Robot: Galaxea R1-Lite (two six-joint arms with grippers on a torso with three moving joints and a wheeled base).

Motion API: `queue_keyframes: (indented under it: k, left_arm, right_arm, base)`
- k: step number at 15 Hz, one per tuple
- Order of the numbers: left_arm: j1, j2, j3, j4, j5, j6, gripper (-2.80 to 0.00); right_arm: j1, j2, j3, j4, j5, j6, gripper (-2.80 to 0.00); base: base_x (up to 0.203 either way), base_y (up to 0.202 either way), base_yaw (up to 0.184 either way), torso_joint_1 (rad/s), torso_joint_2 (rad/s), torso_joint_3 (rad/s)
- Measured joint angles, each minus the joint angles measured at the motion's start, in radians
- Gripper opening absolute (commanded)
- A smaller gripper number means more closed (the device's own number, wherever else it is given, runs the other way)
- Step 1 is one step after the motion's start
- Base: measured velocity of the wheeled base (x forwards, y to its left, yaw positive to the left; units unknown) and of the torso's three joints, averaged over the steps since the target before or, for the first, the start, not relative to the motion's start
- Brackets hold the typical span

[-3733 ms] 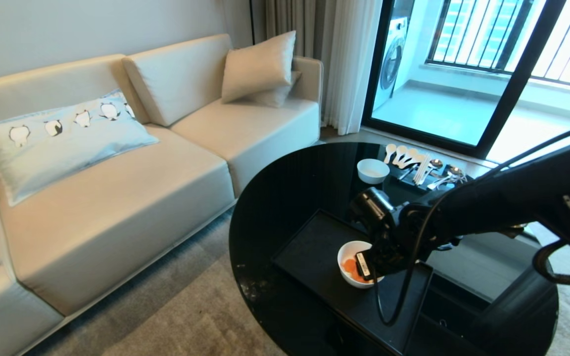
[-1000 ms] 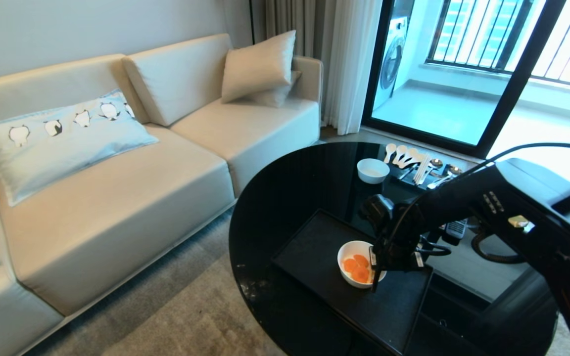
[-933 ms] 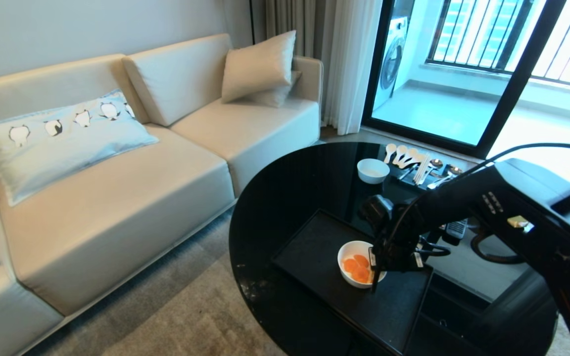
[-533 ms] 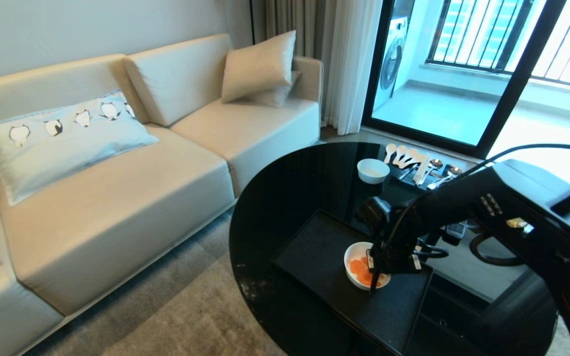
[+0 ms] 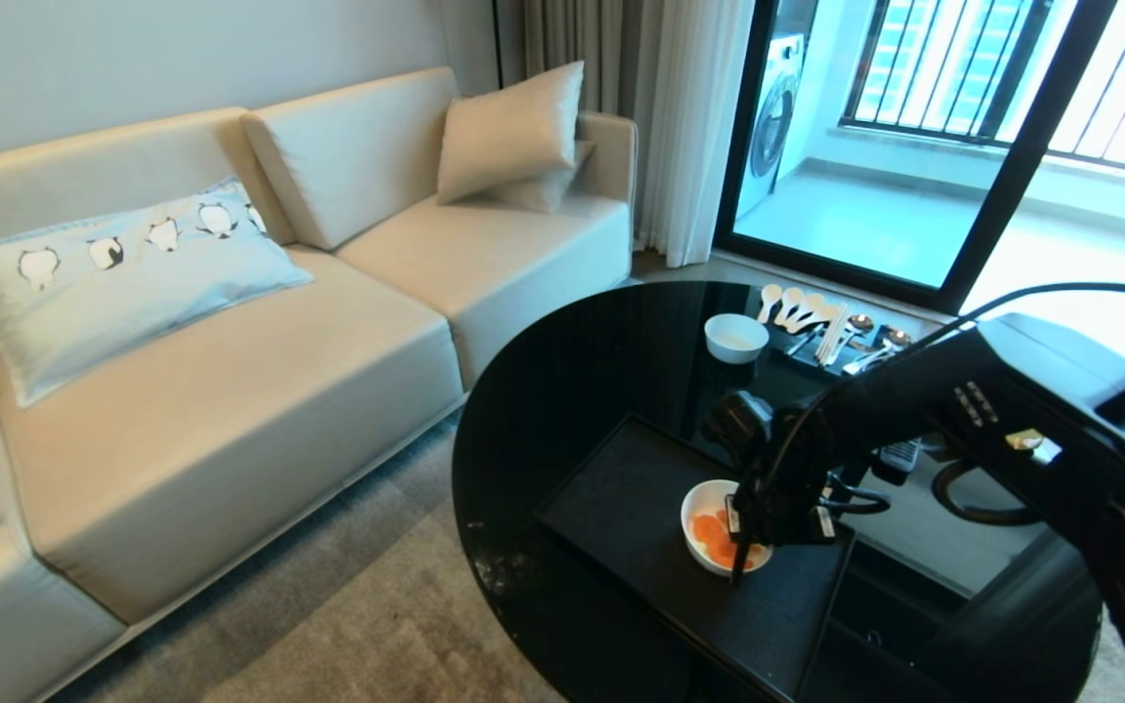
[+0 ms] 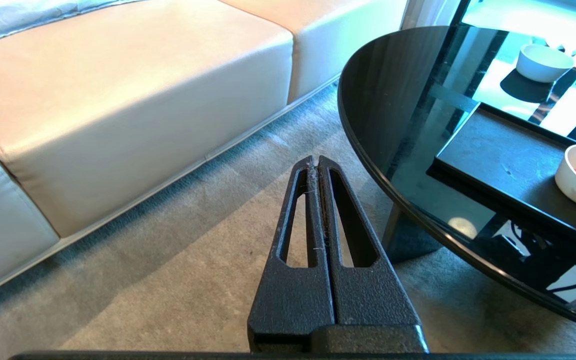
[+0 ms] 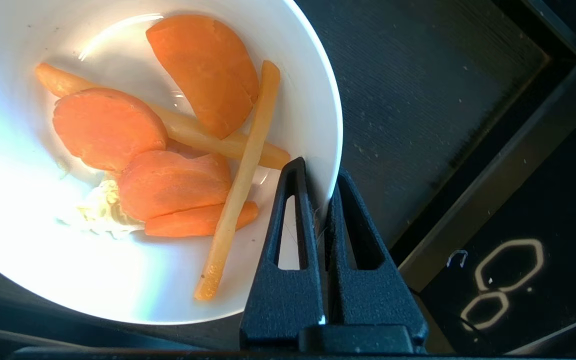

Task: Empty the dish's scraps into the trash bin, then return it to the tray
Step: Pick up the bowl with leftover food

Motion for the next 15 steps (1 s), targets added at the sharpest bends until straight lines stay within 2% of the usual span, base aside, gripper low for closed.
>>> queue_keyframes:
  k: [7,12,15]
  left_arm:
    - [0.000,0.000,0.000,0.000,0.000,0.000,-2.80]
    - [0.000,0.000,0.000,0.000,0.000,0.000,-2.80]
    - [0.000,0.000,0.000,0.000,0.000,0.001,-2.80]
  right_arm:
    - [-0.019,-0.115,0.088,0.075,0.002,0.123,-2.80]
    - [-0.054,-0.226,0.132,0.171,0.005,0.248,-2.80]
    - [-0.085,-0.309,0.179,0.174,0.034,0.269,-2.80]
  base:
    - [0.000,0.000,0.000,0.000,0.00,0.000]
    - [0.000,0.000,0.000,0.000,0.00,0.000]
    - [0.000,0.000,0.000,0.000,0.00,0.000]
